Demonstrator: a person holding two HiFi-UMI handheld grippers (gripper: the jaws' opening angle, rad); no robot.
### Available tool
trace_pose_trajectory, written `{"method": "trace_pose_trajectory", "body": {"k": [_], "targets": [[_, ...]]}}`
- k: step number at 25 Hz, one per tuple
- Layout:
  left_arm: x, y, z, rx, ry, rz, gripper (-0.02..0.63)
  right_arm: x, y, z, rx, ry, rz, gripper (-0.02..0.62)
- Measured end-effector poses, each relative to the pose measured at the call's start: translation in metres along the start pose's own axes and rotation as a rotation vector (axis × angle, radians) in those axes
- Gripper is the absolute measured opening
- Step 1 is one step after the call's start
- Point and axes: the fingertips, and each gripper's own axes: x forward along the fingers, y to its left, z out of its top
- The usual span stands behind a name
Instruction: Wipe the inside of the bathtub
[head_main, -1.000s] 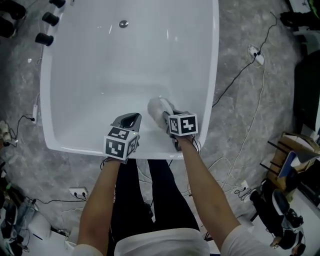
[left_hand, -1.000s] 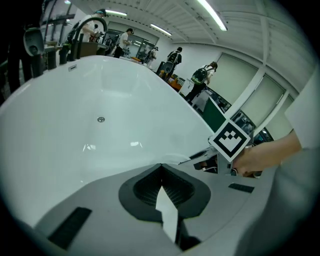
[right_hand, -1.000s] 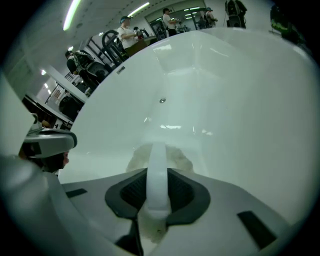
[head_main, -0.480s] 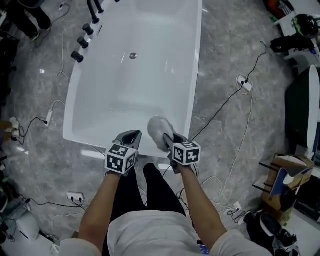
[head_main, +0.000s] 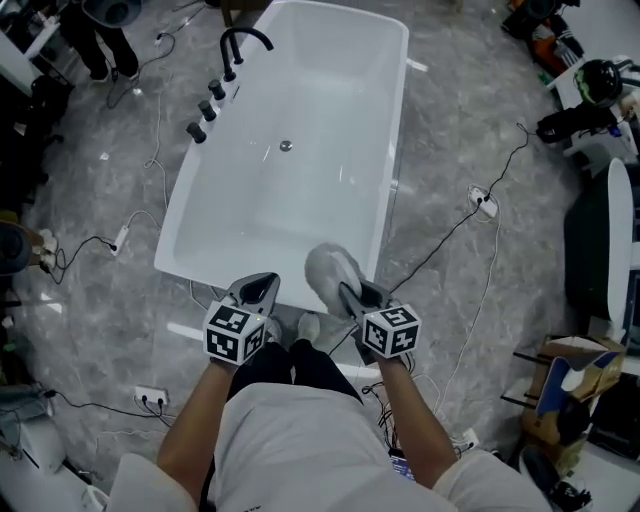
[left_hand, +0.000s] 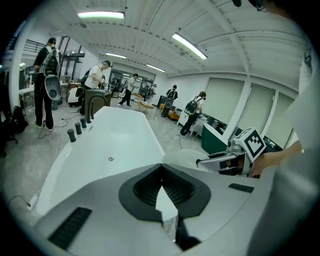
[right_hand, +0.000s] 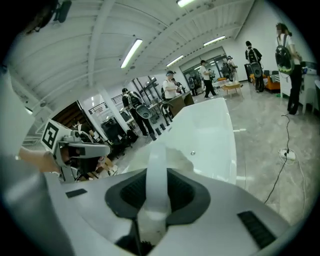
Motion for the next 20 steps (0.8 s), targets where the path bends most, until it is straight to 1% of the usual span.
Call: {"method": "trace_pose_trajectory", "body": {"k": [3,8,11,14,20], "targets": [[-0.025,-0.001,0.012,0.031,-0.048,0.02,0.006,-0.02,0.023,0.015,-0.024,-0.046,0.026,0.098],[-0.07,0.003,0.031,0.02,-0.137,0.024,0.006,-0.051,0.063,0.031,-0.04,-0.113,0.041,0.098],[-0.093,0.007,0.044,0.042,-0.177,0.022,0.006,-0.066,0.086,0.045,-0.04,-0.162,0.048,0.098],[-0.114,0.009,0.053,0.048,-0.216,0.017,0.006,-0.079,0.106,0.058,-0.061,-0.206,0.035,0.098],[-0.14,0.019,0.069,0.066,-0.285,0.0,0.006,-0.088,0.133,0.083,-0.096,-0.294,-0.026,0.098]]}}
